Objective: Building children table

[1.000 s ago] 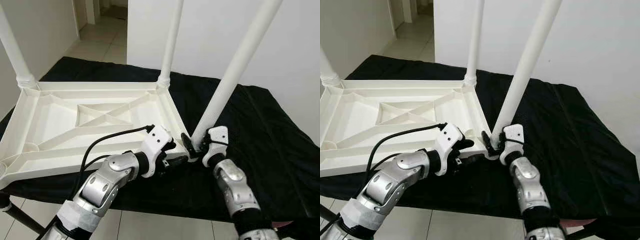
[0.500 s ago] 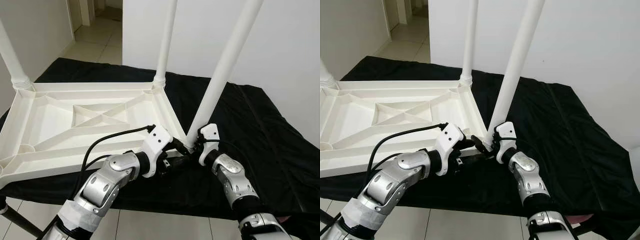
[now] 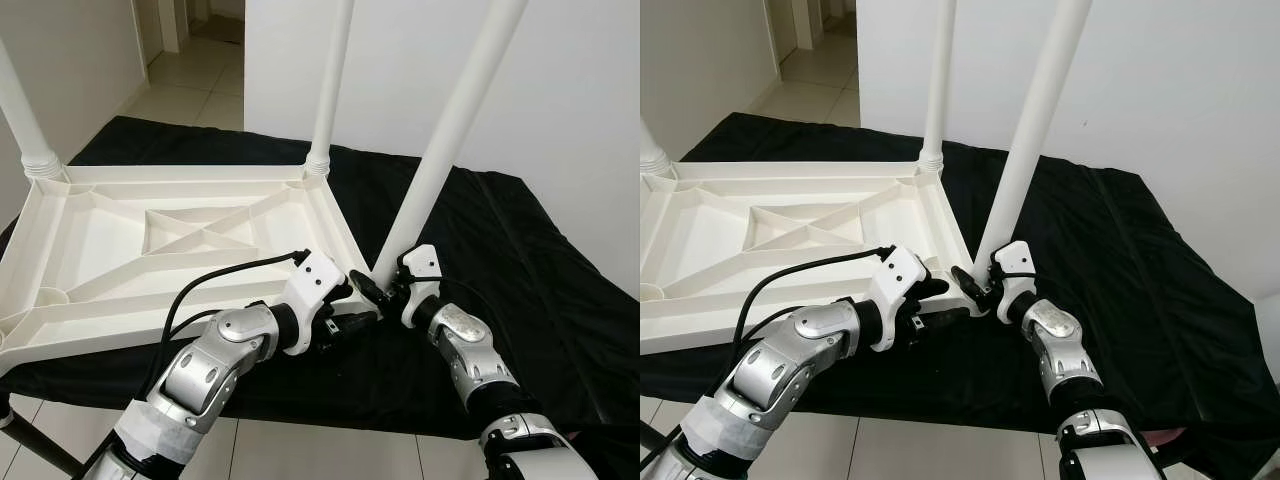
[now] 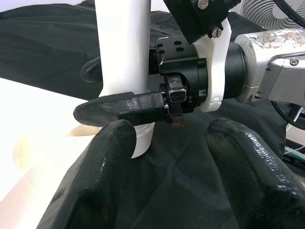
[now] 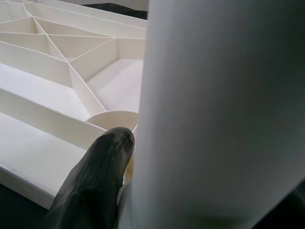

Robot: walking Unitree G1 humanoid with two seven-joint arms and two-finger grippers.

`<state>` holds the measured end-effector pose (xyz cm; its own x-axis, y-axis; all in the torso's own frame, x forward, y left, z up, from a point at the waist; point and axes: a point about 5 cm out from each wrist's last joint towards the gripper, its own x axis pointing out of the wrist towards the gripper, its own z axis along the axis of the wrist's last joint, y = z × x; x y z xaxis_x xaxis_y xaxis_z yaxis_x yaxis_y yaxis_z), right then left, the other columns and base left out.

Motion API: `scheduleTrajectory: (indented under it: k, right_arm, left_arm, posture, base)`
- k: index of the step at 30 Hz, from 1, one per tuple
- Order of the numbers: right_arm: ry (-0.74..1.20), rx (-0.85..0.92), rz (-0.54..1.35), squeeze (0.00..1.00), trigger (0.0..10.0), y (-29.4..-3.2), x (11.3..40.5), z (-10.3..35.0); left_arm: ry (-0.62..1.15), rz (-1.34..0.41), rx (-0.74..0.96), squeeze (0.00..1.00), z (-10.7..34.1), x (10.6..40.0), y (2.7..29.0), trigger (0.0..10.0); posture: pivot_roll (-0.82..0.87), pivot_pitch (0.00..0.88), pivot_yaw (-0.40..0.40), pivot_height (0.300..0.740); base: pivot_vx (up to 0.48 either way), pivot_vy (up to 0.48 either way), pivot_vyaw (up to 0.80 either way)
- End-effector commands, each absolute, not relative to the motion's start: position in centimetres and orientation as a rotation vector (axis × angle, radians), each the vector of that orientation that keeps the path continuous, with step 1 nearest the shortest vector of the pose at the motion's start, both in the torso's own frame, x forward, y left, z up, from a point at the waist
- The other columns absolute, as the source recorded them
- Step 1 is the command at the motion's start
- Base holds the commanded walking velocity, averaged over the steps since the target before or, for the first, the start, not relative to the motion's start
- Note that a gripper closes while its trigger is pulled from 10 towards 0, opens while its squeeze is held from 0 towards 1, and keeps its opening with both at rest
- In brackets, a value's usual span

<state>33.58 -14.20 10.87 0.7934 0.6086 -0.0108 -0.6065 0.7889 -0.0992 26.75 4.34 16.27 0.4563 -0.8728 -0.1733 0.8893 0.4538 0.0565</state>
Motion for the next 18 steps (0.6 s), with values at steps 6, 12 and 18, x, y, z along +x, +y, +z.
scheduleTrajectory:
  k: [6,12,18]
  right_arm:
    - [0.112,-0.152,0.578,0.0,10.0,-14.17,33.34,8.38]
    - [0.123,-0.084,0.413,0.0,10.0,-14.45,33.77,8.38]
    - [0.126,-0.002,0.276,0.0,10.0,-13.81,33.39,8.15]
  left_arm:
    - [0.135,-1.119,0.159,0.0,16.12,26.62,3.92,10.0]
    - [0.136,-1.106,0.152,0.0,16.04,26.71,3.95,10.0]
    - [0.133,-1.083,0.147,0.0,16.07,26.95,4.22,10.0]
  posture:
    - [0.04,0.0,-0.121,0.74]
    - [0.03,0.0,-0.118,0.74]
    - [0.03,0.0,-0.127,0.74]
  base:
    - [0.0,0.0,0.0]
    - [0.0,0.0,0.0]
    - [0.0,0.0,0.0]
